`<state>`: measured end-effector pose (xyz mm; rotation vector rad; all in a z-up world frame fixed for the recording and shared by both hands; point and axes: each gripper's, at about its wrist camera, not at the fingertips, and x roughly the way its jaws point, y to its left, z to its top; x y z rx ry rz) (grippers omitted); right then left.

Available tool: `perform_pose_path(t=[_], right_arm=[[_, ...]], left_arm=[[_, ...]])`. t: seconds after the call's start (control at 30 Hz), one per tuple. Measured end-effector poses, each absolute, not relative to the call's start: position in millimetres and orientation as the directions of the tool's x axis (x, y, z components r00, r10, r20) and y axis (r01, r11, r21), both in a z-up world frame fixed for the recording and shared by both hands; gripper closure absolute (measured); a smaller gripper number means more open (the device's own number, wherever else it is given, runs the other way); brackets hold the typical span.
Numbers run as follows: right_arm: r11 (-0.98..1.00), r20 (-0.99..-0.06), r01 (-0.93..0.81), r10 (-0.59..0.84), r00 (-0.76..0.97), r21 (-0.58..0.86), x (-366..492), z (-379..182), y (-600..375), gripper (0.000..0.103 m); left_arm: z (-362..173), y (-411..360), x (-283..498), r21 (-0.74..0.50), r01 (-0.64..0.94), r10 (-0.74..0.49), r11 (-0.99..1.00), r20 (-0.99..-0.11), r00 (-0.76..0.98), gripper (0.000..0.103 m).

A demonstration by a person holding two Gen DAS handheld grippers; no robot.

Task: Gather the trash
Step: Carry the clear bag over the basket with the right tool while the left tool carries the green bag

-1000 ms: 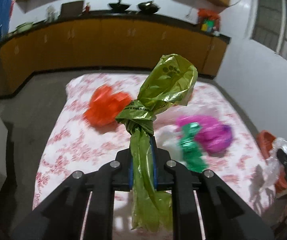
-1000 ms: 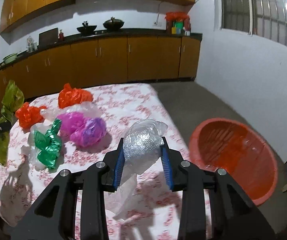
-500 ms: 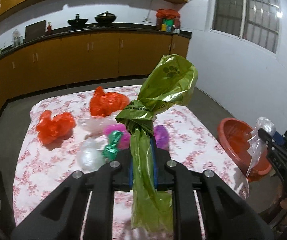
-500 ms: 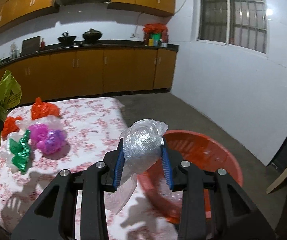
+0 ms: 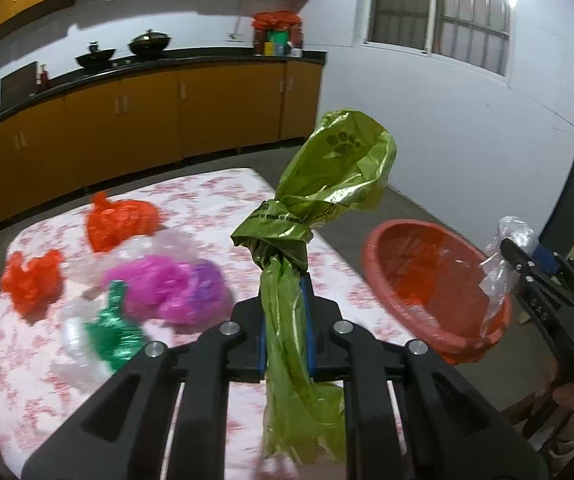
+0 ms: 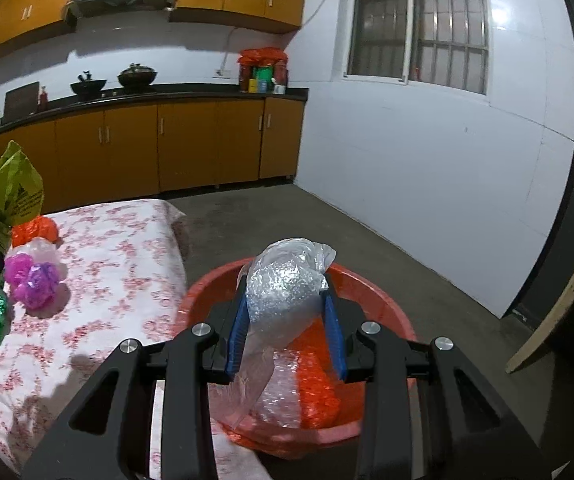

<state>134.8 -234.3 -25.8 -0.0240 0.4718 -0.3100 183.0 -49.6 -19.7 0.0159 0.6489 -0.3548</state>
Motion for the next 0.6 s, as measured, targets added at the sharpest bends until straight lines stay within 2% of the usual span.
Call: perform_pose_path(t=[0.6], right_arm=[[0.935,-0.440,0.354,-0.322,0.838,-0.011,137,-26,-288,0.068]], left_arm=[[-37,-152,220,-0.201,0.505,-0.515,0.840,-0.590,0.622,0.088]])
